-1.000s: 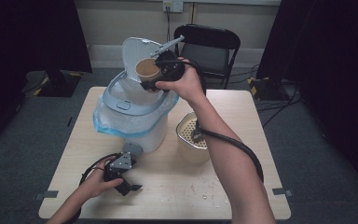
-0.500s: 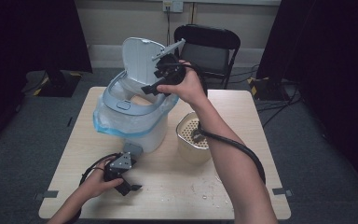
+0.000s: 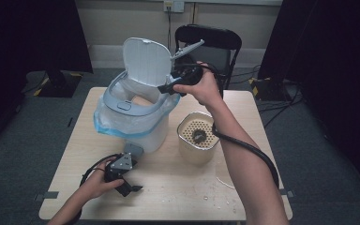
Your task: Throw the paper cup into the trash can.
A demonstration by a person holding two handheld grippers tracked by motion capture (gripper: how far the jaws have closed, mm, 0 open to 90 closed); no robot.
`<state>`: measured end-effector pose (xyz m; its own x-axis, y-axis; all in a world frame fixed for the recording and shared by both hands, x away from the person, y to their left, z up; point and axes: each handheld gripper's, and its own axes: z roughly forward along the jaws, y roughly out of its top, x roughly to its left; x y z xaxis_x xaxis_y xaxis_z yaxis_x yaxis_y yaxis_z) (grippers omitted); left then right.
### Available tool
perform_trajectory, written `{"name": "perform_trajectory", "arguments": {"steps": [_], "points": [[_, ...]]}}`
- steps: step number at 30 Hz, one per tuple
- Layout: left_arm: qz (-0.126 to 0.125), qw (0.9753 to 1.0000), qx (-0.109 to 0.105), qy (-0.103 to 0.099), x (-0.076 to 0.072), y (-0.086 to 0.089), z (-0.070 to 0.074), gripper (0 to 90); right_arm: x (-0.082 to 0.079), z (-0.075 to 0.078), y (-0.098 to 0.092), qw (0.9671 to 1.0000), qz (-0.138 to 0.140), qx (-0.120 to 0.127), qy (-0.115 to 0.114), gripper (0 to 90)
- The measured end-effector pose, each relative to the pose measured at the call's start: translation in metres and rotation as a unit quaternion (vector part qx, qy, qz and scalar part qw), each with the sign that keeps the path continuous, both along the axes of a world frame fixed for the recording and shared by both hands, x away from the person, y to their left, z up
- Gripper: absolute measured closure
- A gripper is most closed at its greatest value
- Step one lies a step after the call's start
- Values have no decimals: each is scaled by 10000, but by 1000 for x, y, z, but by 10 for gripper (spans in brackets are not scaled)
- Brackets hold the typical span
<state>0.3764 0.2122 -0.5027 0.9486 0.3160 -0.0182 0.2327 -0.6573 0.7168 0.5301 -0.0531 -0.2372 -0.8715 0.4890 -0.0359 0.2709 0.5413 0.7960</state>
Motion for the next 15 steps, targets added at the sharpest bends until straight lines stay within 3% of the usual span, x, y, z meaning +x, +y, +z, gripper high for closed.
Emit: {"name": "perform_trajectory", "arguments": {"steps": [6,15], "points": [[0,10000,-8,-4,0,0,0,0,9,1,-4,9998,-182,30,-46,215],[5,10000,-3,-1,0,0,0,0,23,6,6,9995,-209,69,-230,232]]}}
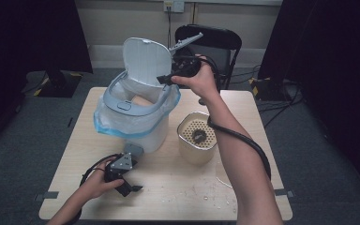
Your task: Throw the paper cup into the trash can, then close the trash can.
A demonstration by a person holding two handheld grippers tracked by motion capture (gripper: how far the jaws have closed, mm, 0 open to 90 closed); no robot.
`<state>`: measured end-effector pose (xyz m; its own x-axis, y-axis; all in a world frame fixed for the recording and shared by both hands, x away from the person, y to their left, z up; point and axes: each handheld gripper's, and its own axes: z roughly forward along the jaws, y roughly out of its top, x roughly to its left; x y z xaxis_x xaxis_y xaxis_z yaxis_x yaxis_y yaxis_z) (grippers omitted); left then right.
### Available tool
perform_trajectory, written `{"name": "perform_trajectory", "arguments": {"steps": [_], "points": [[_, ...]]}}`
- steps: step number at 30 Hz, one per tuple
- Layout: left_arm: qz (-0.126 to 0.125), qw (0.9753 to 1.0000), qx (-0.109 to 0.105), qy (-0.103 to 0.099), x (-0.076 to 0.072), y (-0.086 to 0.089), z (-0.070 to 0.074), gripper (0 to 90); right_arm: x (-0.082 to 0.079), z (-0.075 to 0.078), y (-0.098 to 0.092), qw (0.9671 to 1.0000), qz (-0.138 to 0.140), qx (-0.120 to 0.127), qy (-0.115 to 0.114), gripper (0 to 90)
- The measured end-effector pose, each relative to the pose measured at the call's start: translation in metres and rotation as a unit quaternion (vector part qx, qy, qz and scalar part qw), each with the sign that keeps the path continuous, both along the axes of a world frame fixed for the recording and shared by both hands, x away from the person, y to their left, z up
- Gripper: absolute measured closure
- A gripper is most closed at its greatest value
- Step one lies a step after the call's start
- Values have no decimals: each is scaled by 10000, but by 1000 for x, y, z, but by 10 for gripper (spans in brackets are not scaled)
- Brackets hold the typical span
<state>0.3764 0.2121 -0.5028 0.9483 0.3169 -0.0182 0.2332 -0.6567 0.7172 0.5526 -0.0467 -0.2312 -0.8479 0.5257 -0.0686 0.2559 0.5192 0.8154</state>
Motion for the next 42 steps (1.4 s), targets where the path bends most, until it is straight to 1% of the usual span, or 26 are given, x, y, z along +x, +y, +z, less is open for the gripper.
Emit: {"name": "perform_trajectory", "arguments": {"steps": [1,4,5,7,9,11,12,13,17,20,22,23,24,26,29,30,34,37,39,41,42], "points": [[-6,10000,3,-5,0,0,0,0,0,0,1,10000,11,7,-15,234],[-2,10000,1,-2,0,0,0,0,-1,0,4,9998,105,150,-27,241],[-3,10000,1,-1,0,0,0,0,-2,-1,5,9997,82,208,-2,233],[-3,10000,0,-3,0,0,0,0,-3,-3,6,9997,71,233,46,219],[-2,10000,-2,-4,0,0,0,0,-5,-2,6,9997,72,245,51,228],[-2,10000,-1,-3,0,0,0,0,-6,-2,5,9995,113,286,74,236],[-3,10000,0,-2,0,0,0,0,-8,0,5,9992,174,355,109,246],[-2,10000,-1,-2,0,0,0,0,-9,1,5,9991,210,354,120,247],[-3,10000,-1,-4,0,0,0,0,-15,2,7,9991,360,223,38,250],[-2,10000,0,1,0,0,0,0,-20,1,7,9987,435,252,47,261],[-10,10000,9,7,0,0,0,0,-22,0,7,9982,533,269,75,263],[-10,10000,9,7,0,0,0,0,-22,0,7,9982,533,269,75,263],[-10,10000,10,7,0,0,0,0,-26,0,7,9975,670,218,83,260],[-10,10000,10,6,0,0,0,0,-30,0,7,9973,705,186,83,246],[-12,10000,11,7,0,0,0,0,-31,0,7,9968,763,217,74,231],[-19,10000,21,1,0,0,0,0,-33,1,6,9961,824,259,159,233],[-12,10000,10,8,0,0,0,0,-35,-3,8,9945,991,201,286,236],[-4,10000,0,2,0,0,0,0,-37,-7,8,9935,1050,223,372,245],[-3,10000,4,1,0,0,0,0,-37,-9,7,9930,1071,292,415,255],[-11,10000,14,-5,0,0,0,0,-36,-10,5,9911,1142,440,517,296],[-11,10000,14,-5,0,0,0,0,-36,-10,5,9911,1142,440,517,296]]}}
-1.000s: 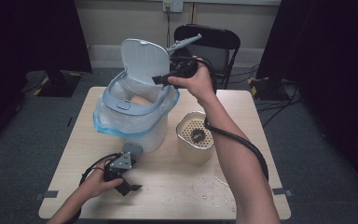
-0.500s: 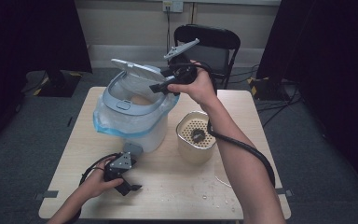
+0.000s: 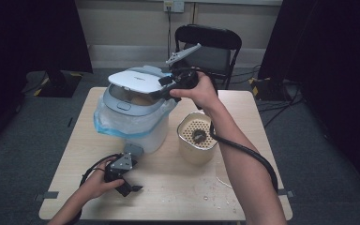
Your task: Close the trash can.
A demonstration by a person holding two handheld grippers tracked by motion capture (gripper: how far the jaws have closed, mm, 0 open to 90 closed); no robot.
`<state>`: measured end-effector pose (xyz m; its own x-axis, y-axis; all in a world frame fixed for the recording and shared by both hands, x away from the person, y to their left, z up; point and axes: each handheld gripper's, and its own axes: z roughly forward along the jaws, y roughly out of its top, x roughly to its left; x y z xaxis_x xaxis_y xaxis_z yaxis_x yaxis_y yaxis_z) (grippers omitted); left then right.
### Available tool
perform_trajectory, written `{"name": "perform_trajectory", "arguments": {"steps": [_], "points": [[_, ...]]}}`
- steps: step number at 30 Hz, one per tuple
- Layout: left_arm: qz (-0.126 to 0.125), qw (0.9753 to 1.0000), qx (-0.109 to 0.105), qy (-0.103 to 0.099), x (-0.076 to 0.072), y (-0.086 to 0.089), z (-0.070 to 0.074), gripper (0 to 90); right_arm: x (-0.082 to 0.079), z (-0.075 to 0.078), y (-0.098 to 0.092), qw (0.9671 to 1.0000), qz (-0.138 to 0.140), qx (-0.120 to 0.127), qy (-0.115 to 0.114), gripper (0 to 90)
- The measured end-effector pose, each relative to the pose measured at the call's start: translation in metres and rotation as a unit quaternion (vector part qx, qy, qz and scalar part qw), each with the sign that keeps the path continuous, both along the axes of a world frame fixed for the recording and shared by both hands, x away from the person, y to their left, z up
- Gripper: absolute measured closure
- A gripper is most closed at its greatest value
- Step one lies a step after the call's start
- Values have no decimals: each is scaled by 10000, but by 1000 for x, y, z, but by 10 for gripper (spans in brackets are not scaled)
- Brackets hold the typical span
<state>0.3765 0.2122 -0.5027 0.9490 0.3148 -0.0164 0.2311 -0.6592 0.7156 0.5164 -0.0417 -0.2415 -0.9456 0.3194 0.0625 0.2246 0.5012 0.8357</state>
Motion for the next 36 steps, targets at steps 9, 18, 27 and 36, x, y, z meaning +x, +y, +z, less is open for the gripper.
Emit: {"name": "perform_trajectory", "arguments": {"steps": [9,18,27,36], "points": [[8,10000,-14,6,0,0,0,0,-1,-7,7,9996,46,40,290,517],[13,10000,1,10,0,0,0,0,-3,-9,20,9993,-173,-304,-122,711],[9,10000,-6,8,0,0,0,0,-3,-9,26,9984,-257,-443,-236,810],[7,10000,-2,10,0,0,0,0,-2,-9,27,9984,-224,-473,-217,858]]}}
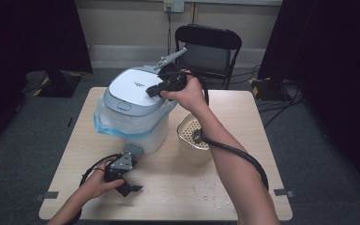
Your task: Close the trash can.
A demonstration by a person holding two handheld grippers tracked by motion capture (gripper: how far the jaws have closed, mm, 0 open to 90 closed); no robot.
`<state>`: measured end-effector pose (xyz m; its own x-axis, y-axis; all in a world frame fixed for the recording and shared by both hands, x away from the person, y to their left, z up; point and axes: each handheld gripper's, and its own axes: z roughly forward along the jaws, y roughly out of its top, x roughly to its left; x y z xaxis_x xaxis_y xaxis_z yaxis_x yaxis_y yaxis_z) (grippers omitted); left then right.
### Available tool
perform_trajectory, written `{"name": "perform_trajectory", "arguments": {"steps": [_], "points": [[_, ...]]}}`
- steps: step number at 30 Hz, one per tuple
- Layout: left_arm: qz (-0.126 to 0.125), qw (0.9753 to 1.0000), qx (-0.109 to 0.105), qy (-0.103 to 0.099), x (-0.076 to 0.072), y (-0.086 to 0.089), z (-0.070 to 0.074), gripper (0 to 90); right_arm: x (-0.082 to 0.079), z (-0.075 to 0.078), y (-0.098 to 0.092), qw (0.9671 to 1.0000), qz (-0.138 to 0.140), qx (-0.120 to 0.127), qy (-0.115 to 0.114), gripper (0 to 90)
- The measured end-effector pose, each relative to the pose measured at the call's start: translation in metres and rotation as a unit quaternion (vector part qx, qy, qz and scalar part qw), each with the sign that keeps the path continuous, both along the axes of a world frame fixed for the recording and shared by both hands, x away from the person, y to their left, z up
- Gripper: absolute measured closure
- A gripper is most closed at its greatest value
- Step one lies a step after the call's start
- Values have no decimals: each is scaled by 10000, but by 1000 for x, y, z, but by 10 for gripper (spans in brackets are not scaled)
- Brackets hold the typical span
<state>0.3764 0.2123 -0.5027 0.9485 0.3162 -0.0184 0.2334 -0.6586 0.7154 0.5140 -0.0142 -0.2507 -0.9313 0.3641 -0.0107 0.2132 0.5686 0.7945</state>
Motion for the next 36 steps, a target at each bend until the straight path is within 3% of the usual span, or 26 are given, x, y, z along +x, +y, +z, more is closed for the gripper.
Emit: {"name": "perform_trajectory", "arguments": {"steps": [6,9,22,28,30,32,33,36], "points": [[-12,10000,10,-23,0,0,0,0,-1,0,4,9999,57,-80,-61,900],[-13,10000,2,-23,0,0,0,0,-1,0,7,9996,80,-263,-84,900],[-31,10000,7,-27,1,0,0,0,0,-1,4,9999,105,-63,-52,900],[-16,10000,-2,-5,0,0,0,0,0,-1,1,10000,91,33,-23,724],[-15,10000,-7,-5,0,0,0,0,1,-1,-1,10000,-8,51,4,642],[-14,10000,-1,-2,0,0,0,0,1,-1,-3,10000,-45,74,14,630],[-17,10000,-15,-9,0,0,0,0,2,-1,-6,9998,-162,90,1,563],[-14,10000,-8,-5,0,0,0,0,3,-2,-10,9996,-243,109,-13,512]]}}
